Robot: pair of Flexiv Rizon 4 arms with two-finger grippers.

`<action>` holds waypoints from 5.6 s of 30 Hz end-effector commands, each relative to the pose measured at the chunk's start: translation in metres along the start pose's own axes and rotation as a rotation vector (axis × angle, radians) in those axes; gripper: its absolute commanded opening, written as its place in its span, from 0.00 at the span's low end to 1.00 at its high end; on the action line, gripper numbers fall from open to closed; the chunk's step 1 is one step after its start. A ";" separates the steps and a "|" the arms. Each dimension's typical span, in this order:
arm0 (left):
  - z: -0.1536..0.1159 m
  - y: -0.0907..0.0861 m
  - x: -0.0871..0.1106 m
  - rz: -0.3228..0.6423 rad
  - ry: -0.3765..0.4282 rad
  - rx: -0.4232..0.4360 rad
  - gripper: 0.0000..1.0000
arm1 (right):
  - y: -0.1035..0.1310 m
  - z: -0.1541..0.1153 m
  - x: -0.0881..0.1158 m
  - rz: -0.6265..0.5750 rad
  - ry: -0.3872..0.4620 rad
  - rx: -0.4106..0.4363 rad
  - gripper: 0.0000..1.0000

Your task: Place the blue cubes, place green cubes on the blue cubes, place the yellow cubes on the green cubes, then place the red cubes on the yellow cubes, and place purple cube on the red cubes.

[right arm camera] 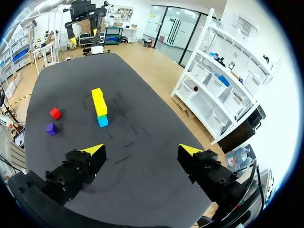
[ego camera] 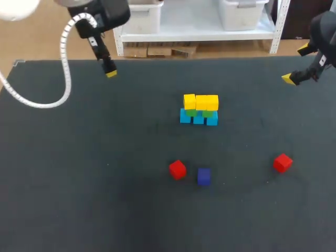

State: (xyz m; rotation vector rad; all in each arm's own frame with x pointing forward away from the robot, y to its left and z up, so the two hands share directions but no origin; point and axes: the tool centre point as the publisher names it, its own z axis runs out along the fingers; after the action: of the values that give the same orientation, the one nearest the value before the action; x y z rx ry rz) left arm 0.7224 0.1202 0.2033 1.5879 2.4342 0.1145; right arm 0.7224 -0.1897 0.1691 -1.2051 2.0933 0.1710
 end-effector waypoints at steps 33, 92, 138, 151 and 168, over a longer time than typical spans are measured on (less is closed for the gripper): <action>-0.037 0.009 0.057 -0.053 -0.448 -0.146 1.00 | -0.001 0.000 0.001 -0.001 -0.003 -0.006 1.00; -0.037 0.009 0.057 -0.053 -0.448 -0.146 1.00 | 0.149 -0.006 0.092 -0.243 0.379 -0.320 1.00; -0.037 0.009 0.057 -0.053 -0.448 -0.146 1.00 | 0.190 0.048 0.145 0.119 0.615 -0.351 0.55; -0.037 0.009 0.057 -0.053 -0.448 -0.146 1.00 | 0.178 0.051 0.145 0.061 0.660 -0.336 0.00; -0.037 0.009 0.057 -0.053 -0.448 -0.146 1.00 | 0.115 0.012 0.064 -0.317 0.613 -0.396 0.00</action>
State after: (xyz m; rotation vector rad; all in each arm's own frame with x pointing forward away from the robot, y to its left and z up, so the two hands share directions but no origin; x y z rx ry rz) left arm 0.7002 0.1765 0.2324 1.3135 2.0736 -0.0614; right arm 0.6048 -0.1705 0.0767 -1.9811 2.3890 0.0442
